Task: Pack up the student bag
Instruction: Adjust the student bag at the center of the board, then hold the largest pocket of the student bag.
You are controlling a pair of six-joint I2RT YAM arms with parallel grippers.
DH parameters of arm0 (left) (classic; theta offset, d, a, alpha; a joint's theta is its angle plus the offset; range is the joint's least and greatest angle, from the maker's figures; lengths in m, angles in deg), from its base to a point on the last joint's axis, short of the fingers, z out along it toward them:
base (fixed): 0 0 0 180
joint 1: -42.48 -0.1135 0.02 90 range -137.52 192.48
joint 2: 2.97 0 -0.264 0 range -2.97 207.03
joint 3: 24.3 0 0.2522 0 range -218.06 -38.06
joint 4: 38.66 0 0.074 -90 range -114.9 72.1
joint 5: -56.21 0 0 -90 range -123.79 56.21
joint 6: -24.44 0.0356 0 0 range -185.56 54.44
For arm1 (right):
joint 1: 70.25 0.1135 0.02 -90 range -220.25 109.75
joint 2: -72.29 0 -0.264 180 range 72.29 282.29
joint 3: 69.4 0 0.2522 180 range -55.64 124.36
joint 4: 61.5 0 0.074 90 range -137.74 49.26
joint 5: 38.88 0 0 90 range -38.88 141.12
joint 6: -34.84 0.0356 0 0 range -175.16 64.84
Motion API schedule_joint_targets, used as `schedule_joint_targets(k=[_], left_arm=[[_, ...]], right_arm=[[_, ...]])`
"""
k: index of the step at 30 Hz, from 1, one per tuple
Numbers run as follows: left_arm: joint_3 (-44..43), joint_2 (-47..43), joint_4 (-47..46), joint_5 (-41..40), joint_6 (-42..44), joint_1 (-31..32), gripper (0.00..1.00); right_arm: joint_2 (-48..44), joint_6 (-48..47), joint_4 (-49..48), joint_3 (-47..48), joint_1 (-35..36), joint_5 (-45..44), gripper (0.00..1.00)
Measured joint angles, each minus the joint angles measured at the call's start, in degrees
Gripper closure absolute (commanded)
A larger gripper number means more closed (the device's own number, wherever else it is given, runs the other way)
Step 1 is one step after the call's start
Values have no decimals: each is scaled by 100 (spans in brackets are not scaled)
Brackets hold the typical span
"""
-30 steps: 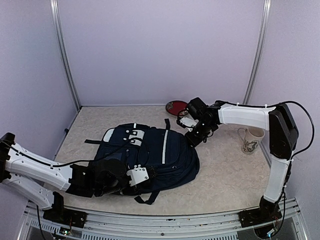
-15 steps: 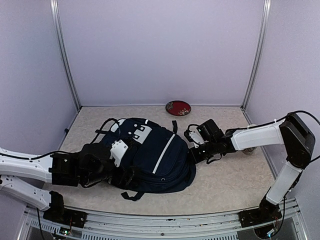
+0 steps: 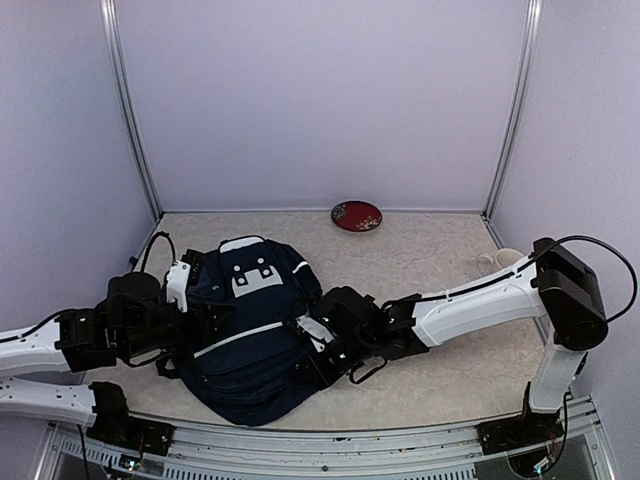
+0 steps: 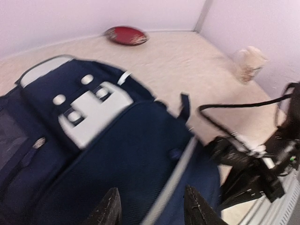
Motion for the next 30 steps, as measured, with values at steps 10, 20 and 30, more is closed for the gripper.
schedule_joint_targets(k=[10, 20, 30], left_arm=[[2, 249, -603, 68, 935, 2503, 69], [-85, 1827, -247, -173, 1375, 2710, 56], [-352, 2964, -280, -999, 2229, 2715, 56]], right_arm=[[452, 553, -466, 210, 15, 765, 100], [208, 750, -780, -225, -151, 946, 100], [83, 933, -1038, -426, -264, 1093, 100]])
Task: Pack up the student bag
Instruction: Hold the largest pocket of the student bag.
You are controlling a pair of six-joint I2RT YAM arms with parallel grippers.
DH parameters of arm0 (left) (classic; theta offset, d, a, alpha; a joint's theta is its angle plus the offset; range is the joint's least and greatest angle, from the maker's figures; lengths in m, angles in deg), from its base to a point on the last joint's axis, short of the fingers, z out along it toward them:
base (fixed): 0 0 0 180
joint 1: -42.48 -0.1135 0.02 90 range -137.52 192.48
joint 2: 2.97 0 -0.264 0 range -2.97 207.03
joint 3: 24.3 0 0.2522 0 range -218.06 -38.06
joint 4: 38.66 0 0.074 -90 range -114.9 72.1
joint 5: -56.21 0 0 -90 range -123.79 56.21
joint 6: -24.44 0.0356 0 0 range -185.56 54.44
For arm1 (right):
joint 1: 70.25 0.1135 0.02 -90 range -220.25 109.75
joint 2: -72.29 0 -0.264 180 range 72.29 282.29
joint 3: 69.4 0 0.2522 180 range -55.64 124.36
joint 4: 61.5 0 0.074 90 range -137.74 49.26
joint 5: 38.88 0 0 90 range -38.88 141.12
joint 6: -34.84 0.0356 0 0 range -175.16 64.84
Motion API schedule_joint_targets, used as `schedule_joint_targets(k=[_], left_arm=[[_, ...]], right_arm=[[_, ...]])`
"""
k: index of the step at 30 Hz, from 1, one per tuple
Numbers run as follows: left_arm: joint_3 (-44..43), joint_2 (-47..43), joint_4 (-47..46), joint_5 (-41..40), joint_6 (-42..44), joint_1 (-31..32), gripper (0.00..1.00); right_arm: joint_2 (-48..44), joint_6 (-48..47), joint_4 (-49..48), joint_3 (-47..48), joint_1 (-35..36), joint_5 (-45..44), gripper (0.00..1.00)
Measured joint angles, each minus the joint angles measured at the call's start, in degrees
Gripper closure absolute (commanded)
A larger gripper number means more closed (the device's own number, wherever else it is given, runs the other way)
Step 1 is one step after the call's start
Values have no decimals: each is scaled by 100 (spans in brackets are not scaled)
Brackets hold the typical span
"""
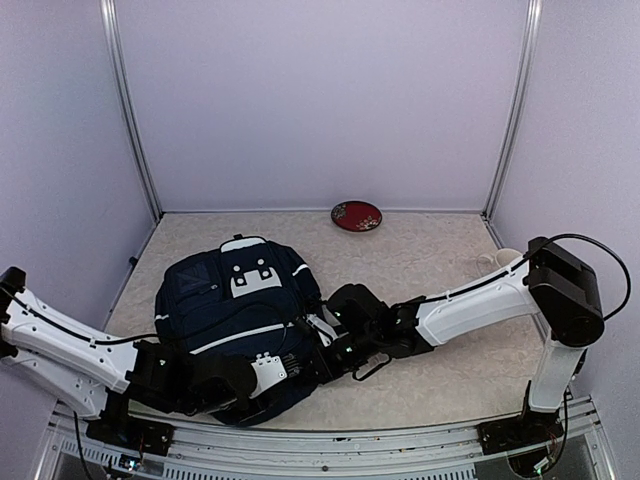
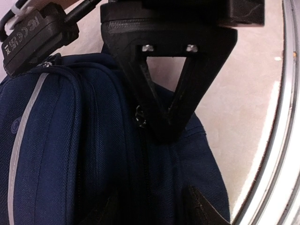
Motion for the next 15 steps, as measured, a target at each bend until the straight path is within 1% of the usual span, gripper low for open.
schedule_joint_targets(k=[6, 8, 9, 10, 12, 15], left_arm=[[-144, 280, -85, -280, 216, -240, 60], [-197, 415, -120, -297, 273, -282, 64], [-221, 518, -146, -319, 299, -293, 67], [-249, 627, -164, -348, 323, -299, 77], [-334, 848, -173, -439, 374, -304, 100], [-516, 1051, -157, -557, 437, -330, 100]], right_arm=[[0, 2, -9, 2, -7, 22, 100], [-2, -4, 9, 2, -15, 15, 100], [-11, -17, 31, 2, -31, 11, 100], [-24, -26, 61, 2, -46, -2, 100], [-66, -55, 162, 2, -70, -46, 100], [-195, -131, 457, 2, -144, -221, 100]])
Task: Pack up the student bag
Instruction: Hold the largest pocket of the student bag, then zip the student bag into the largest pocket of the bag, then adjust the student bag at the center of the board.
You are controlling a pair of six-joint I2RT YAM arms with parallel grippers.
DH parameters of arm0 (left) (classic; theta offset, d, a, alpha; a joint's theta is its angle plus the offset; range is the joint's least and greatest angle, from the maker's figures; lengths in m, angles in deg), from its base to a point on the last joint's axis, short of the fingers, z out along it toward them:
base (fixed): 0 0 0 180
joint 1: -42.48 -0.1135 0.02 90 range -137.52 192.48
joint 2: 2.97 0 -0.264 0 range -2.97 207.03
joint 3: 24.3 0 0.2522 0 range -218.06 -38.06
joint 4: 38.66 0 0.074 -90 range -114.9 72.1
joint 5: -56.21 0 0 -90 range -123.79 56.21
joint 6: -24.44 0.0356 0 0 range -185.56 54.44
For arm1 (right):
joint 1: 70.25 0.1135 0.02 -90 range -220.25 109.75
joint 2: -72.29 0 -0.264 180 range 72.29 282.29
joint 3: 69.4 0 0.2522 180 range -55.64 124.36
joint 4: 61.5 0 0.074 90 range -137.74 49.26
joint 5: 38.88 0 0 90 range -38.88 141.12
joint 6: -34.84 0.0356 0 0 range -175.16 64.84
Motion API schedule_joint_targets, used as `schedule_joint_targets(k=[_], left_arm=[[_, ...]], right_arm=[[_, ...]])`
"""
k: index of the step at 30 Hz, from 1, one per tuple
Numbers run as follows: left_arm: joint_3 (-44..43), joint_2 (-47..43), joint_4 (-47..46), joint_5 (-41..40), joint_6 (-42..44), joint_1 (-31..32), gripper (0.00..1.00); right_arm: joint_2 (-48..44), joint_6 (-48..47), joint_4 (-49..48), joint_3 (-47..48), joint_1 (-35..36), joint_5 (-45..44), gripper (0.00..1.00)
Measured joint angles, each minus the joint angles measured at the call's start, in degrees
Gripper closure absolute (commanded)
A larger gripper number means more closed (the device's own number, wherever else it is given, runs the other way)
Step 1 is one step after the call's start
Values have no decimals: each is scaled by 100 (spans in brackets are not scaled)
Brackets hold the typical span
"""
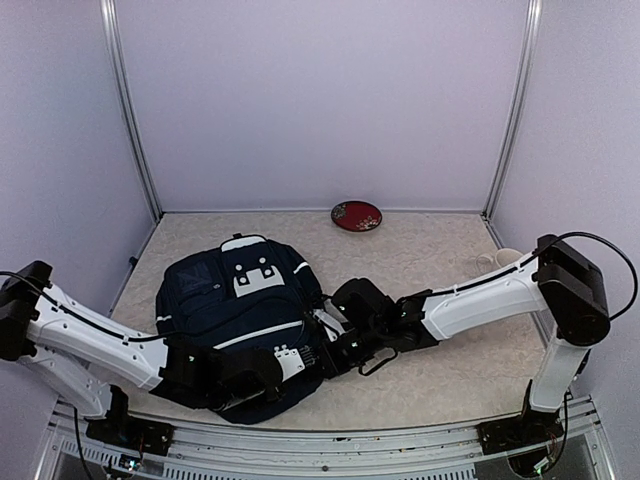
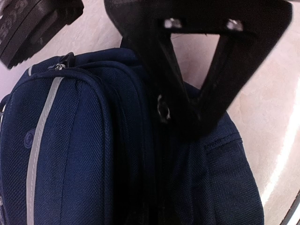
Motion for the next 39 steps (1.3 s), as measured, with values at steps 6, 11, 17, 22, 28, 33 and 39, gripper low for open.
schedule_joint_targets(k=[6, 11, 17, 22, 28, 33, 39], left_arm=[[-52, -208, -66, 160, 249, 81, 100], [-39, -501, -212, 413, 584, 363, 100], [-35, -557, -551, 538, 1036, 608, 100], [-42, -560, -544, 463, 1252, 649, 100], [-28, -682, -472, 439, 1346, 702, 100], [197, -1019, -494, 439, 1327, 710, 100], [393, -1458, -409, -35, 1158, 706, 100]], right_arm=[[-544, -452, 1097, 72, -391, -796, 100], [-916, -1126, 1958, 234, -671, -1252, 100], [-612, -2201, 2896, 949, -1211, -1032, 100], [505, -2977, 3694, 2404, -1585, -964, 100], [1519, -3543, 4527, 3821, -1860, -785, 100], [1620, -3641, 4699, 3958, -1882, -603, 100], [885, -3259, 3536, 2551, -1996, -413, 100]])
